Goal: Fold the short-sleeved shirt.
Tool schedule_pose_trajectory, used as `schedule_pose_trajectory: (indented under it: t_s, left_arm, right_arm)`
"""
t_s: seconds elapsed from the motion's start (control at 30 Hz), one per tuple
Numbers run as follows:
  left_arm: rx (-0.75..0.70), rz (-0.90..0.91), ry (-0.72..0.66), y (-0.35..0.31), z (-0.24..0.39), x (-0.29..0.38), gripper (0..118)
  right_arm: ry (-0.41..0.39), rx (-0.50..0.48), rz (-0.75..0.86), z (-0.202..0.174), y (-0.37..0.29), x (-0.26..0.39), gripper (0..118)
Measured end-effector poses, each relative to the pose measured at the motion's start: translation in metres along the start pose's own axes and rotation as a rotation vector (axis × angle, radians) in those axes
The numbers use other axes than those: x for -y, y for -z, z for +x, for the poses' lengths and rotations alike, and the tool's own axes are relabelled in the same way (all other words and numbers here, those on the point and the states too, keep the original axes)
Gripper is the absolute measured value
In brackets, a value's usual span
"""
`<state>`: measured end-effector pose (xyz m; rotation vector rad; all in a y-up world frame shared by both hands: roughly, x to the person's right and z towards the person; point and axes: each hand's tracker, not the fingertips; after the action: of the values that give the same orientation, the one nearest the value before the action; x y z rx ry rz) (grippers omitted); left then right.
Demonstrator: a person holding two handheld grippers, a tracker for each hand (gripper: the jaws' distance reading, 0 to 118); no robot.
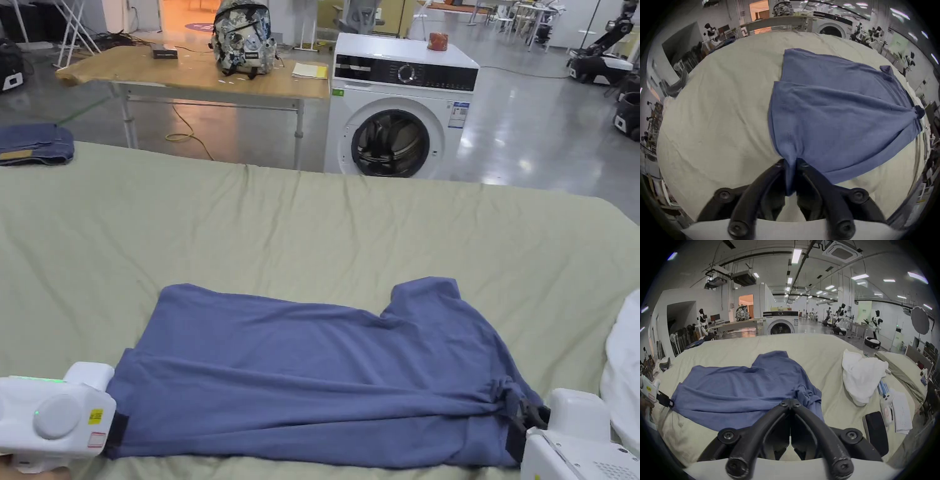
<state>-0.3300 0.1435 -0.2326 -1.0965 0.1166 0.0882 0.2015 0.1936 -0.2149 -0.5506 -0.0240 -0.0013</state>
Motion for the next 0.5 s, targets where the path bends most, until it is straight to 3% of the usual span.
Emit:
schedule_pose_trajectory:
  t_s: [0.07, 0.13, 0.2, 0.23, 0.47, 0.5]
  left_arm:
    - [0.016, 0.013, -0.008, -0.004, -0.004, 0.002, 3]
    - [0.034, 0.034, -0.025, -0.015, -0.007, 0.006, 3]
    - [0.038, 0.049, -0.034, -0.020, -0.008, 0.008, 3]
    - [0.041, 0.056, -0.026, -0.023, -0.008, 0.007, 3]
    - [0.047, 0.066, -0.024, -0.026, -0.008, 0.006, 3]
    - [0.049, 0.064, -0.026, -0.025, -0.010, 0.005, 3]
  right_arm:
    - [0.007, -0.003, -0.077, 0.015, 0.008, -0.004, 5]
    - [-0.007, 0.001, -0.167, 0.029, 0.020, -0.008, 28]
    - [0.003, -0.012, -0.213, 0.042, 0.034, -0.010, 61]
    - [-0.008, -0.011, -0.257, 0.047, 0.041, -0.010, 69]
    - [-0.026, -0.044, -0.437, 0.048, 0.104, 0.008, 69]
    - [-0.024, -0.053, -0.467, 0.046, 0.111, 0.012, 56]
